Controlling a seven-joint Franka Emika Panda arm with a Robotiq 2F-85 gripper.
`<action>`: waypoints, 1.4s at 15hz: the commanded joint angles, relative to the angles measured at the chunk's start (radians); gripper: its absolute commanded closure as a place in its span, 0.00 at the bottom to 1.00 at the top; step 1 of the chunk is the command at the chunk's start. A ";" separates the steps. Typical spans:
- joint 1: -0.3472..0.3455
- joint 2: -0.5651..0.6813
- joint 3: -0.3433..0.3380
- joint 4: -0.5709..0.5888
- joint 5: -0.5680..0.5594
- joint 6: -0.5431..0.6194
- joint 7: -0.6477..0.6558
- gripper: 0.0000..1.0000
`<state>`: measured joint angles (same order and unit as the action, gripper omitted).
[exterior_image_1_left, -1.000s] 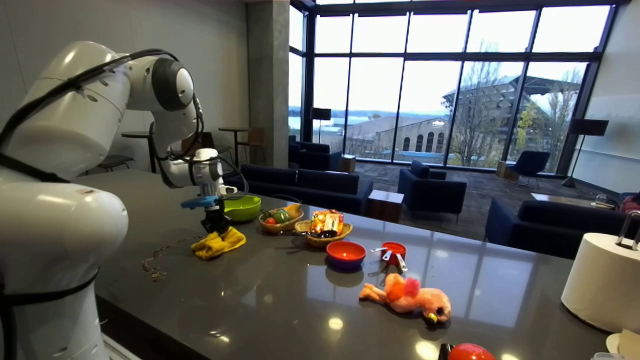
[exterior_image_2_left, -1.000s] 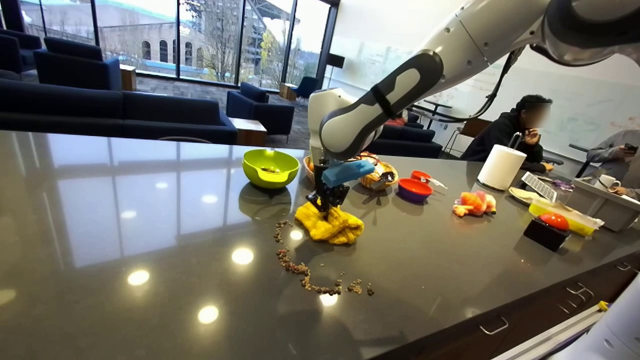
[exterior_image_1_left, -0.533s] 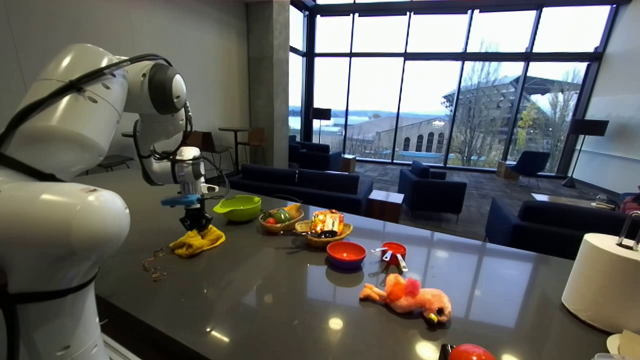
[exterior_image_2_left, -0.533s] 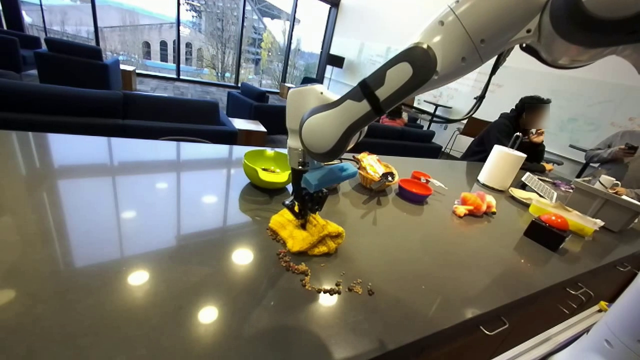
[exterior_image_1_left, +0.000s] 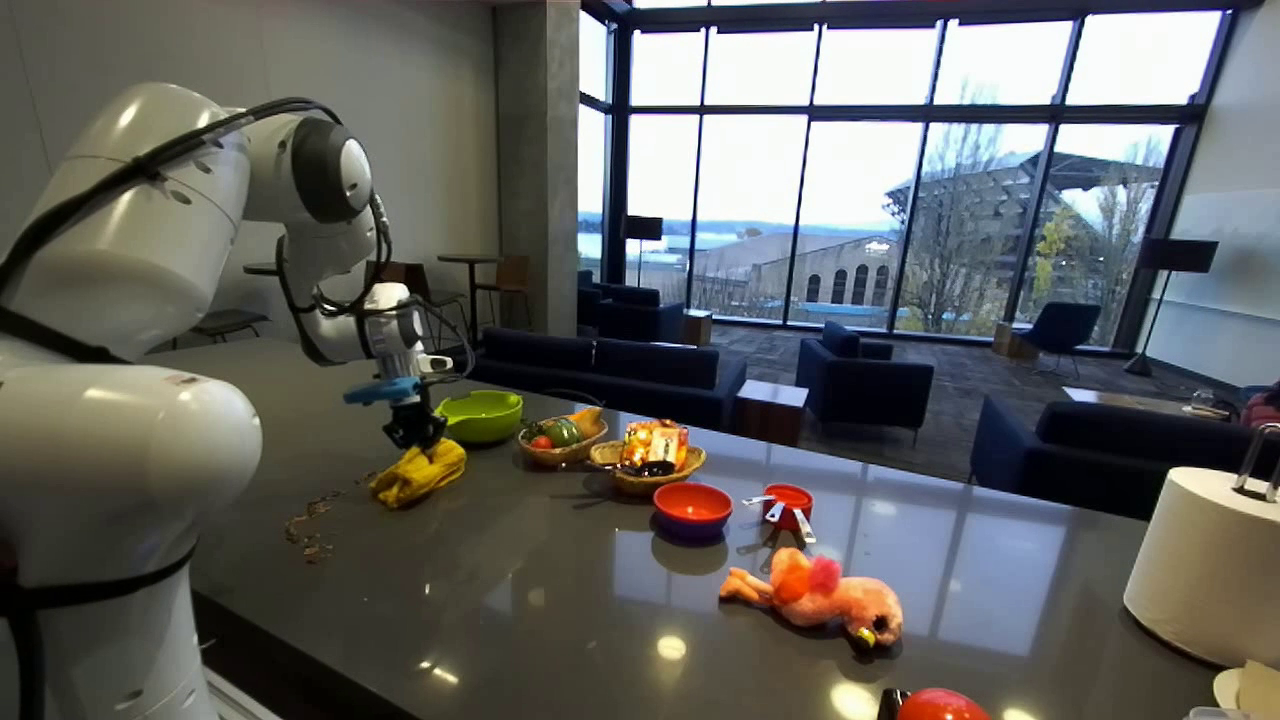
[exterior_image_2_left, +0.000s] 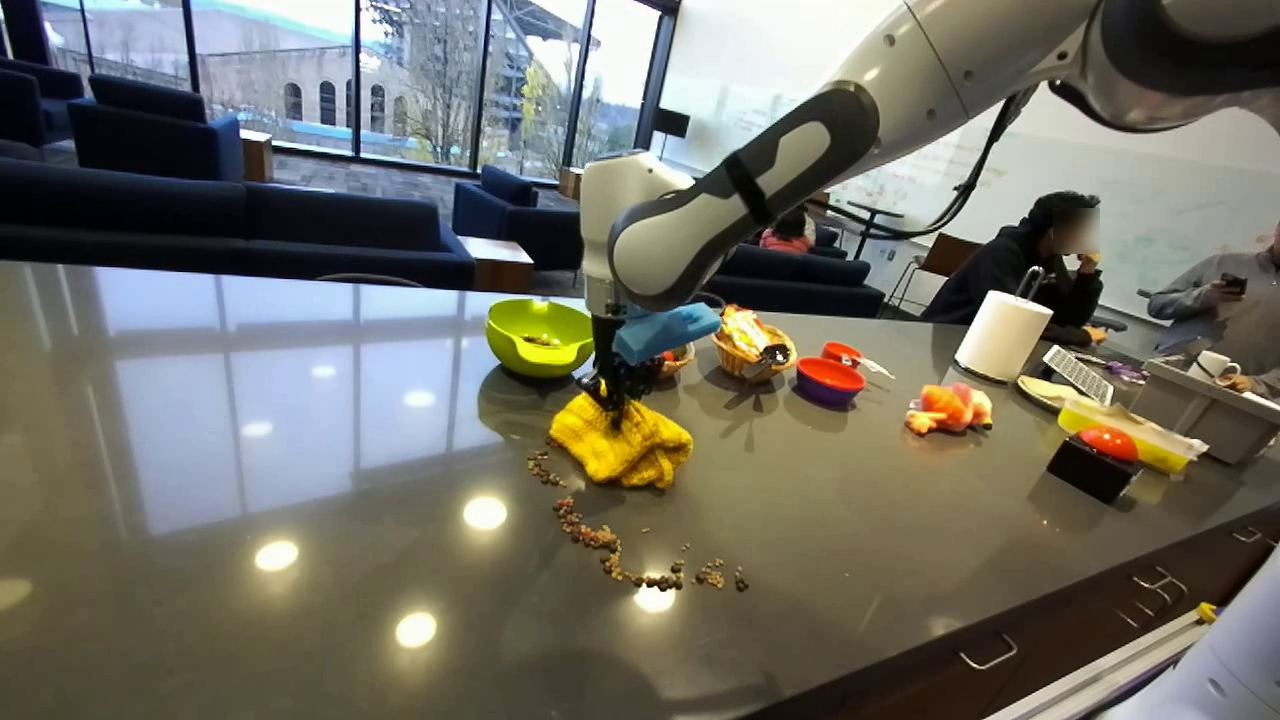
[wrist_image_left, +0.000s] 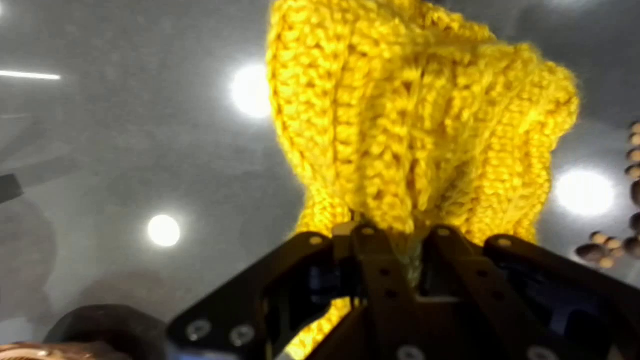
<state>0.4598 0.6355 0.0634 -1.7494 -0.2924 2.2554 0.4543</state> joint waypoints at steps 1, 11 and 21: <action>0.001 -0.068 -0.062 -0.030 -0.063 -0.003 0.043 0.96; -0.038 -0.065 -0.149 -0.005 -0.163 -0.017 0.132 0.96; -0.044 0.063 -0.117 0.032 -0.079 -0.006 0.250 0.96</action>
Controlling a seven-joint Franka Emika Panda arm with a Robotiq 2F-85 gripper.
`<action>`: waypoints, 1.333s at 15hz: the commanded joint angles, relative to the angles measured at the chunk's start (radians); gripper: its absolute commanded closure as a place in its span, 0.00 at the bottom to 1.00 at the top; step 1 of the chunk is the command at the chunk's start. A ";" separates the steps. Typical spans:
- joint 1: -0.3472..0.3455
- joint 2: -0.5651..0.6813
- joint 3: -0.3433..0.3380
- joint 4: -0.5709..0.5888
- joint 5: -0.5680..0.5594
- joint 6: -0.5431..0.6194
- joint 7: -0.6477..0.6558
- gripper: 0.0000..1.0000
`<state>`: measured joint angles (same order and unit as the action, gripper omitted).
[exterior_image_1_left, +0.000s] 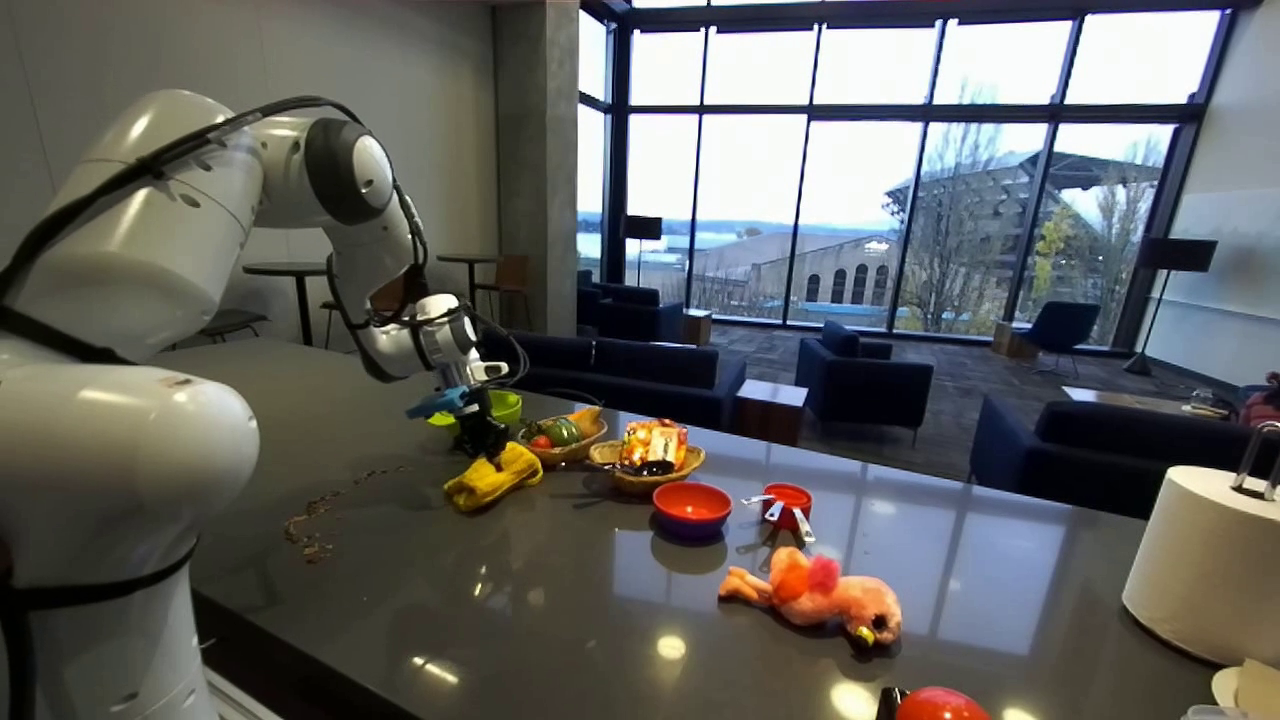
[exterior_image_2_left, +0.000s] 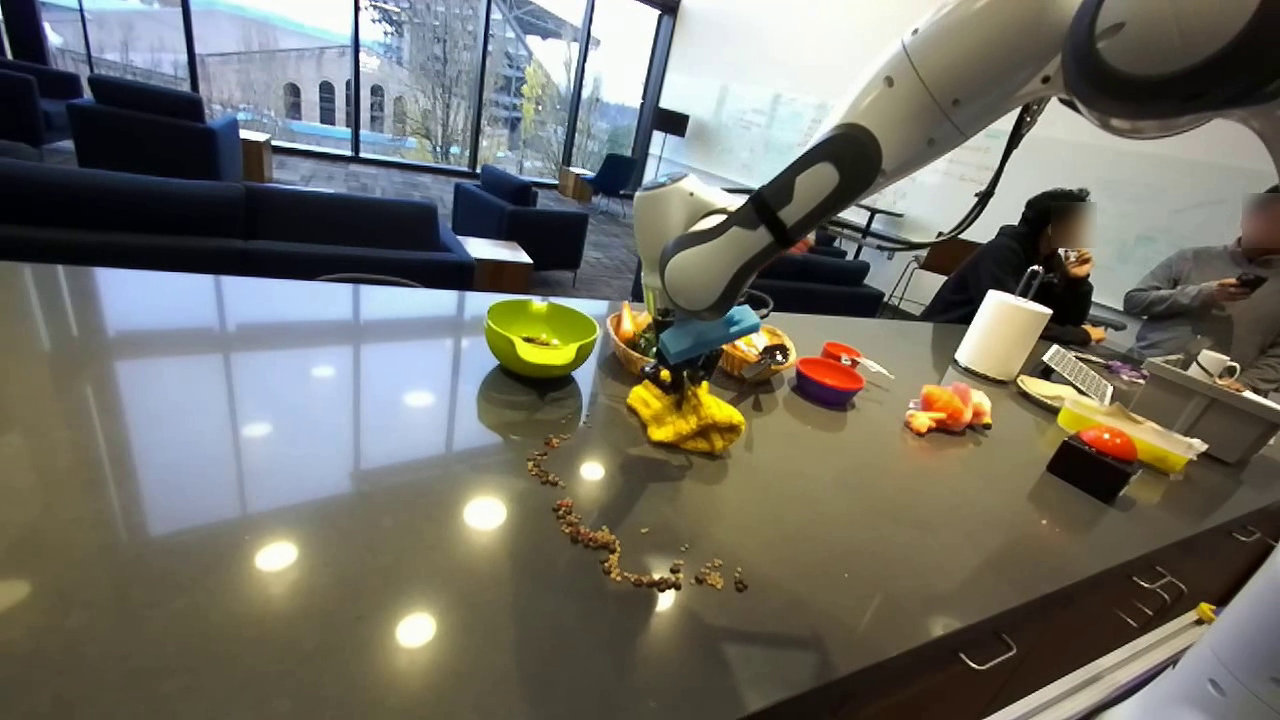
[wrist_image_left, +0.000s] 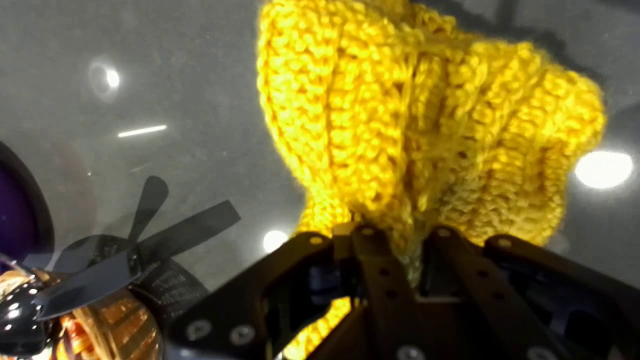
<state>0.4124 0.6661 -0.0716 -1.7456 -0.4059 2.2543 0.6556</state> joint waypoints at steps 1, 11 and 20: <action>0.008 0.041 0.027 0.033 0.048 -0.008 0.061 0.96; 0.090 0.066 0.118 0.101 0.107 -0.001 0.077 0.96; 0.150 0.040 0.107 0.101 0.047 -0.005 0.062 0.96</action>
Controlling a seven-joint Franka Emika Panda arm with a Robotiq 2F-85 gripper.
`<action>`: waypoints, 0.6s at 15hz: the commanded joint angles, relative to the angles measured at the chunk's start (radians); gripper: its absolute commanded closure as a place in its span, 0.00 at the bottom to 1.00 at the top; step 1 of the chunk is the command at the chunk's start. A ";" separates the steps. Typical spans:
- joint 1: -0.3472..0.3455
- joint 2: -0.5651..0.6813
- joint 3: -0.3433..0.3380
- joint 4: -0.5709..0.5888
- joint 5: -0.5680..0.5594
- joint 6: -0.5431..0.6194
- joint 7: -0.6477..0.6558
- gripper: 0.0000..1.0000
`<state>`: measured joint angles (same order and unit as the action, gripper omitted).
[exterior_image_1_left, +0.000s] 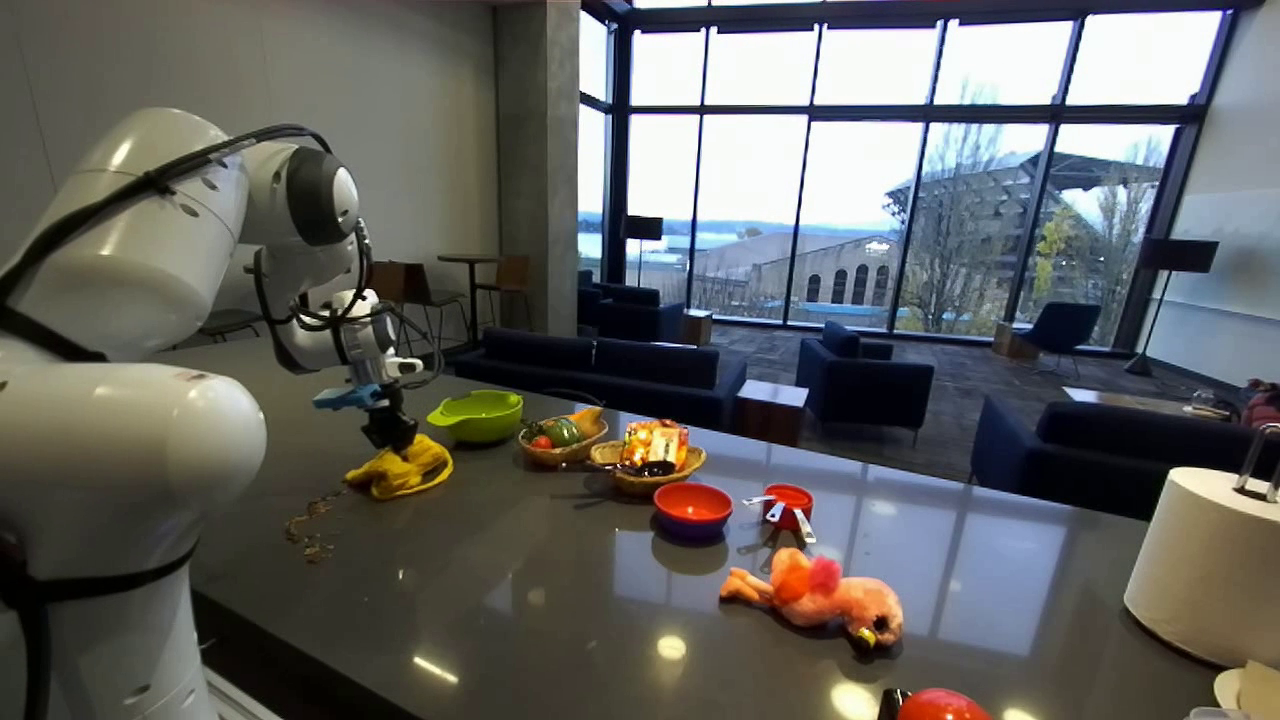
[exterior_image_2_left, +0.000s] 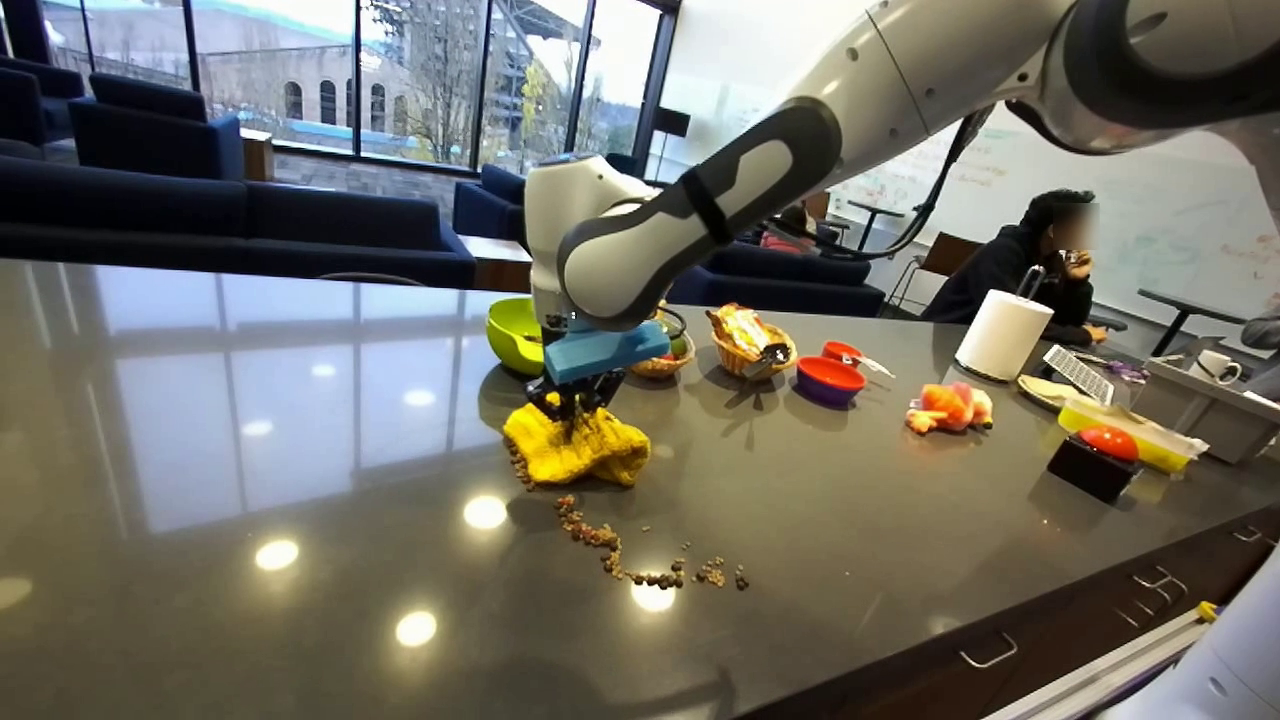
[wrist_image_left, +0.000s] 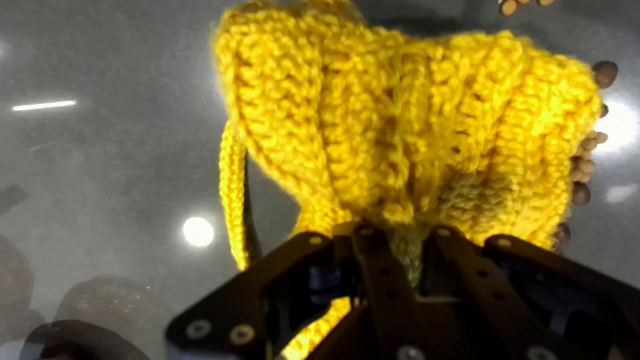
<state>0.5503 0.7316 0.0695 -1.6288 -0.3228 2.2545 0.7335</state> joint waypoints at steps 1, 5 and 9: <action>0.014 -0.041 -0.050 -0.029 -0.061 -0.006 -0.013 0.96; -0.001 -0.107 -0.102 -0.081 -0.150 -0.013 -0.007 0.96; -0.033 -0.203 -0.122 -0.173 -0.189 -0.048 0.001 0.96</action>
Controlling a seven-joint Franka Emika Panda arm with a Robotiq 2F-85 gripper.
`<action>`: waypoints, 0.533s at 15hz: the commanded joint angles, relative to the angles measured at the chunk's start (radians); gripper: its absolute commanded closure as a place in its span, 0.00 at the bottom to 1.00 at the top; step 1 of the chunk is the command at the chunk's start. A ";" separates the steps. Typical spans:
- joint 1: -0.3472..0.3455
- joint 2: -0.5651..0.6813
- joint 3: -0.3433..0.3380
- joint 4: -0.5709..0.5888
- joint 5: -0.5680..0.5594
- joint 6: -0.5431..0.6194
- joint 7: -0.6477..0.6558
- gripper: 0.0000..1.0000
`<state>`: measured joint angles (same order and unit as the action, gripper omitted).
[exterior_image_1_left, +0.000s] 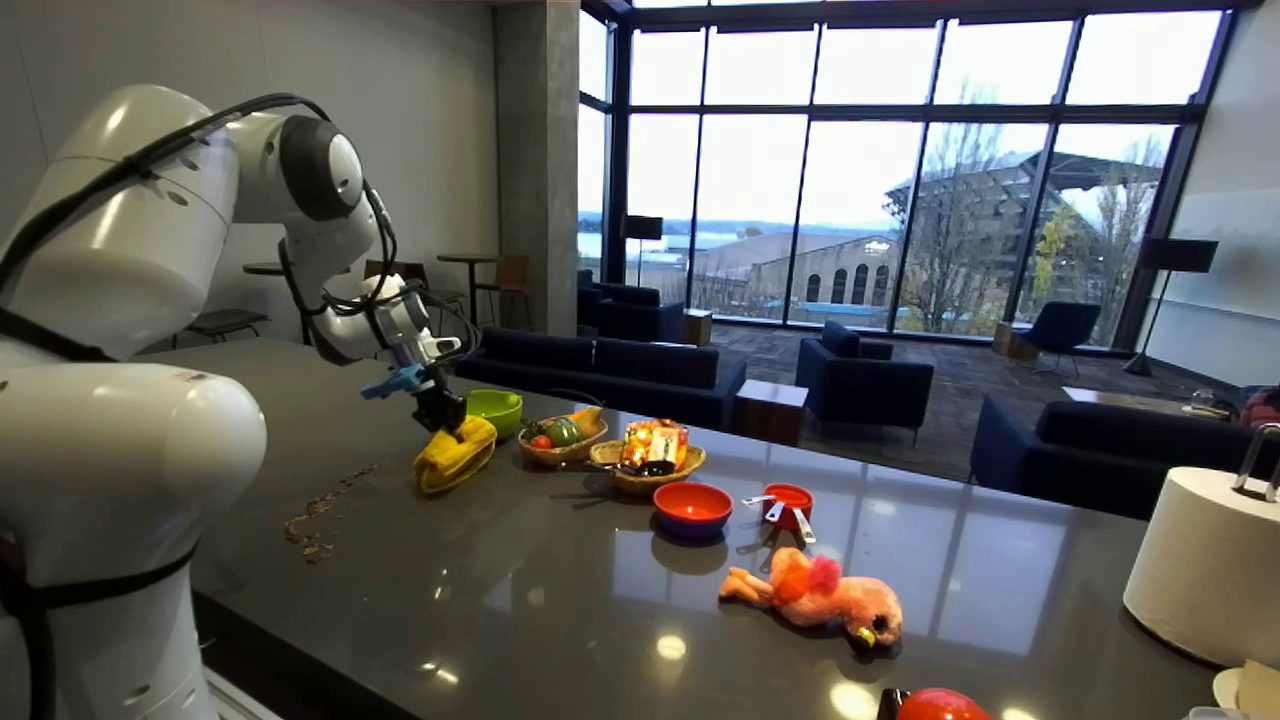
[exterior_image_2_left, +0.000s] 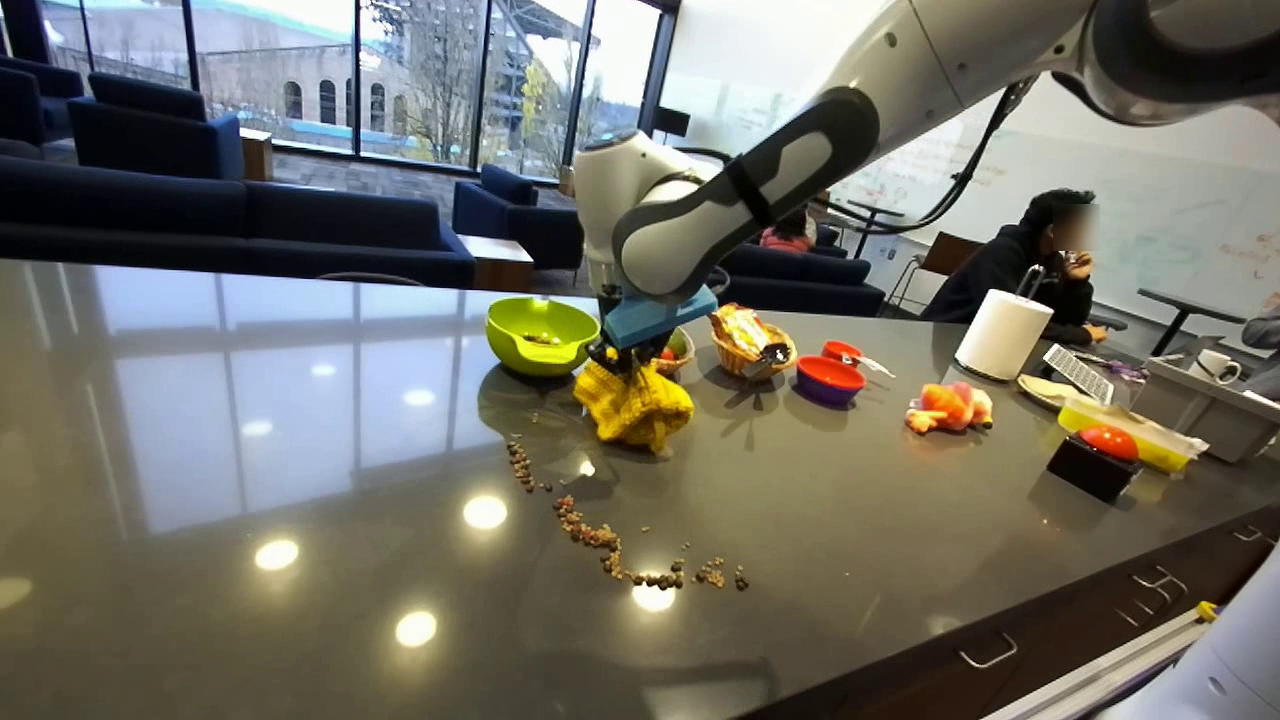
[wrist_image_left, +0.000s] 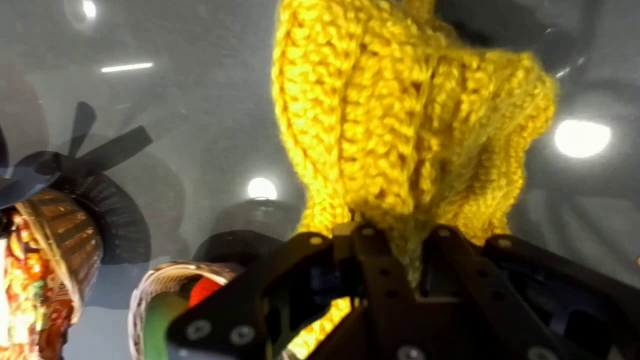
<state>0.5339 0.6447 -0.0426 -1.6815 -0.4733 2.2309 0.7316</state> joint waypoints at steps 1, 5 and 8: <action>-0.027 -0.137 -0.012 -0.143 -0.047 -0.035 0.010 0.96; -0.079 -0.222 -0.015 -0.260 -0.079 -0.074 0.033 0.96; -0.126 -0.270 -0.008 -0.342 -0.078 -0.094 0.045 0.96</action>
<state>0.4457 0.4624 -0.0613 -1.9096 -0.5279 2.1534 0.7416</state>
